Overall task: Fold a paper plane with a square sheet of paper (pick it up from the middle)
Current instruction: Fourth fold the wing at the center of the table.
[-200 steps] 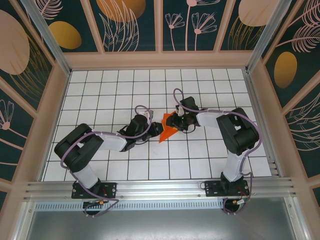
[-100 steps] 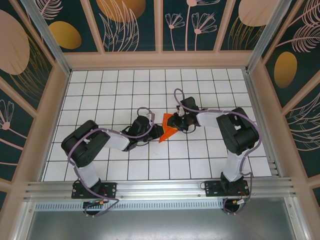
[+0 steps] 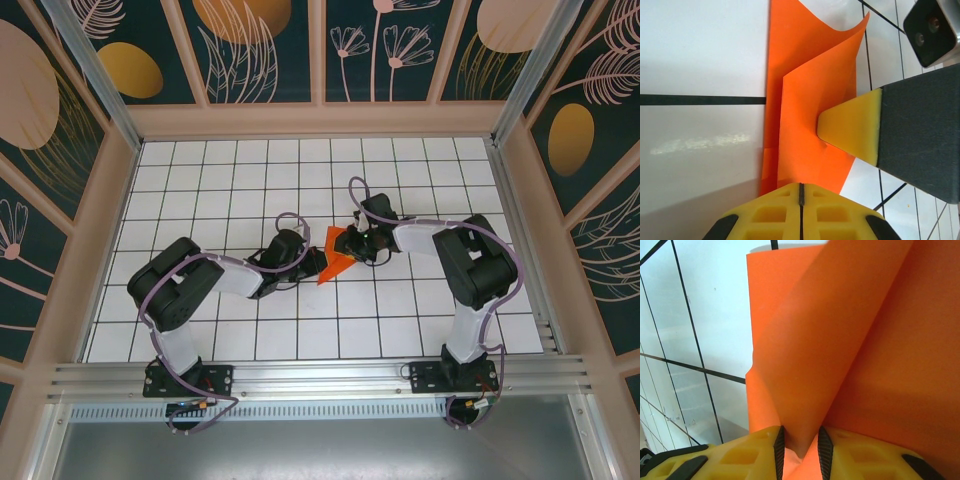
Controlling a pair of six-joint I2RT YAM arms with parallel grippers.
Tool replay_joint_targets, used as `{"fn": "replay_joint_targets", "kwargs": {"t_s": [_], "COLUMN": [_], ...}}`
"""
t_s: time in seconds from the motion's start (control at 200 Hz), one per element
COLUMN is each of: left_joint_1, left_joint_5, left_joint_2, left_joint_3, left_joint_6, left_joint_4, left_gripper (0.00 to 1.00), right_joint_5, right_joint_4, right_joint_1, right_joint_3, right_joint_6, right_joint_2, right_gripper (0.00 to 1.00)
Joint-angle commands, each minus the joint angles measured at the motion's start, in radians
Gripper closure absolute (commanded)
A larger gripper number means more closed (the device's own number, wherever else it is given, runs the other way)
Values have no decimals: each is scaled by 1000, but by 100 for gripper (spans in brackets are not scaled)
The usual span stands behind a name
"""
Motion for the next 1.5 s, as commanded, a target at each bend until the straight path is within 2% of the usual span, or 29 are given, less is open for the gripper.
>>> {"fn": "replay_joint_targets", "kwargs": {"t_s": [0.0, 0.53, 0.881, 1.206, 1.496], "left_joint_1": [5, 6, 10, 10, 10], "left_joint_5": [-39, -39, -22, 85, 153], "left_joint_2": [20, 22, -87, -56, -7], "left_joint_3": [23, 34, 17, -1, 9], "left_joint_6": [-6, -3, 4, -39, -43], "left_joint_4": [-59, -88, -52, 54, 46], "left_gripper": [92, 92, 88, 87, 88], "right_joint_5": [188, 209, 222, 225, 229], "right_joint_4": [-157, -182, -201, -205, -220], "right_joint_1": [-4, 11, 17, 17, 17], "right_joint_3": [-44, -18, -4, 1, 13], "right_joint_6": [8, 20, 14, 14, 20], "right_joint_2": [120, 154, 172, 175, 185], "right_gripper": [70, 71, 71, 71, 71]}}
